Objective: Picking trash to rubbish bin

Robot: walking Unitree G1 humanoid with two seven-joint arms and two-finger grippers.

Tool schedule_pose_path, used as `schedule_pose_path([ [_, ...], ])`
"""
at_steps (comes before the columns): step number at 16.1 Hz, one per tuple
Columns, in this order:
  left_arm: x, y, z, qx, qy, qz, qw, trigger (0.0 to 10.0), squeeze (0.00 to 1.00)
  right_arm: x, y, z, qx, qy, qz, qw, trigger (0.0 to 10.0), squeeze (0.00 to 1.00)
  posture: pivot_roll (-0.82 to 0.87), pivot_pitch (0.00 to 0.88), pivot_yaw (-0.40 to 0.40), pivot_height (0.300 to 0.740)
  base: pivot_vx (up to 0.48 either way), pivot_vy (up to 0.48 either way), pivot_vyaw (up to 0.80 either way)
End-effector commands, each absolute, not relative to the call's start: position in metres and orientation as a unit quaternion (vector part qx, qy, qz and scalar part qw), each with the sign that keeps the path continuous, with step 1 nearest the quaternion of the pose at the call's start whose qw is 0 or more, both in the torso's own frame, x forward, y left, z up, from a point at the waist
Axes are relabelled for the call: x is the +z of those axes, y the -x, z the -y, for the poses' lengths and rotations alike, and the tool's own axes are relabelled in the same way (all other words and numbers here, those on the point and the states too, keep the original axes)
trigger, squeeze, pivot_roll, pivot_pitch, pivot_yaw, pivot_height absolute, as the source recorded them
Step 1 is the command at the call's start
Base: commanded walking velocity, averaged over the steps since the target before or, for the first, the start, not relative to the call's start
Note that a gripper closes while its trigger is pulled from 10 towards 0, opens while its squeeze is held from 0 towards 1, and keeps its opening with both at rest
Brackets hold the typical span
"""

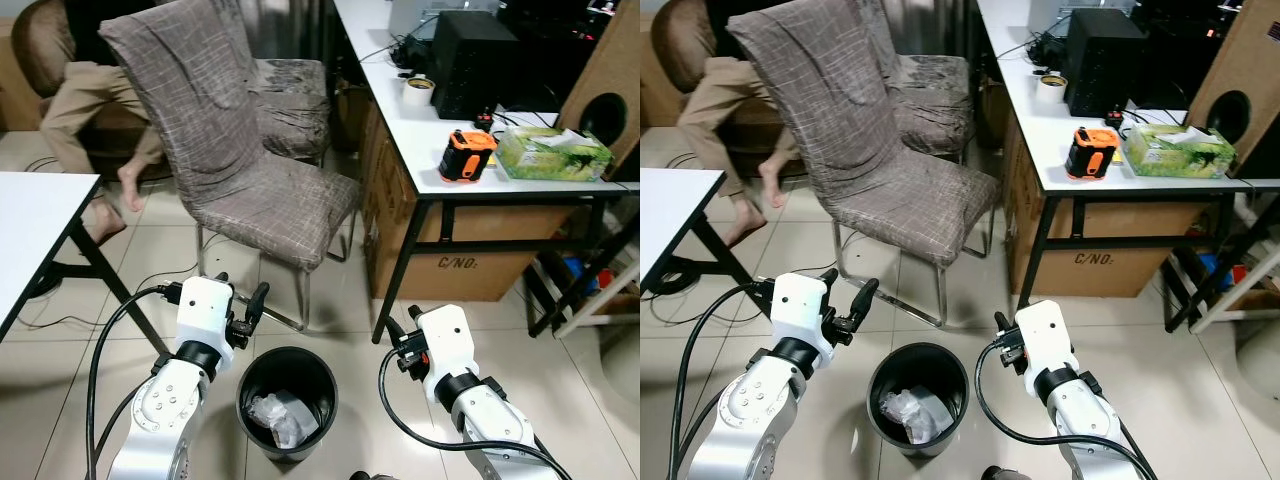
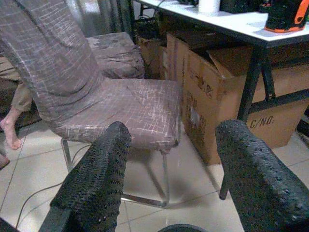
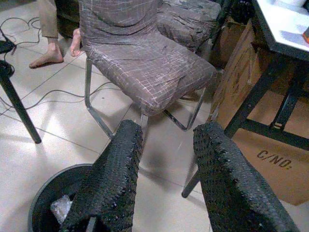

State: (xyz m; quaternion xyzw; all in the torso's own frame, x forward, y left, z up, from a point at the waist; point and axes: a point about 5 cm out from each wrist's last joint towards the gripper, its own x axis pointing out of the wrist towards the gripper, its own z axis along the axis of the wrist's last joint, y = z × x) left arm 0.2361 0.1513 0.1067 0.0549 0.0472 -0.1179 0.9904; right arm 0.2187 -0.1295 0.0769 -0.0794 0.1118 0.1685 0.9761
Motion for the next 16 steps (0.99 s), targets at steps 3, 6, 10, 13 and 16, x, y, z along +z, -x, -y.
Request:
schedule_pose_path([
  [3, 0.114, -0.239, -0.147, -0.118, -0.057, -0.044, 0.99, 10.0, 0.0, 0.078, -0.222, 0.131, 0.168, 0.087, -0.106, 0.976, 10.0, 0.0, 0.0, 0.0, -0.021, 0.74, -0.094, 0.0, 0.0],
  [6, 0.114, -0.24, -0.148, -0.112, -0.056, -0.045, 0.991, 10.0, 0.0, 0.077, -0.223, 0.129, 0.173, 0.088, -0.107, 0.975, 10.0, 0.0, -0.01, 0.0, -0.017, 0.74, -0.298, 0.0, 0.0],
  [10, 0.115, -0.24, -0.151, -0.106, -0.058, -0.044, 0.992, 10.0, 0.0, 0.077, -0.227, 0.129, 0.171, 0.086, -0.107, 0.976, 10.0, 0.0, 0.01, 0.0, -0.024, 0.74, -0.294, 0.0, 0.0],
  [13, 0.117, -0.237, -0.154, -0.101, -0.063, -0.043, 0.992, 10.0, 0.0, 0.076, -0.228, 0.124, 0.183, 0.063, -0.115, 0.974, 10.0, 0.0, 0.03, 0.0, -0.044, 0.74, -0.296, 0.0, 0.0],
  [16, 0.115, -0.233, -0.155, -0.098, -0.061, -0.049, 0.992, 10.0, 0.0, 0.073, -0.23, 0.127, 0.17, 0.04, -0.137, 0.975, 10.0, 0.0, 0.02, 0.0, -0.048, 0.74, -0.299, 0.0, 0.0],
])
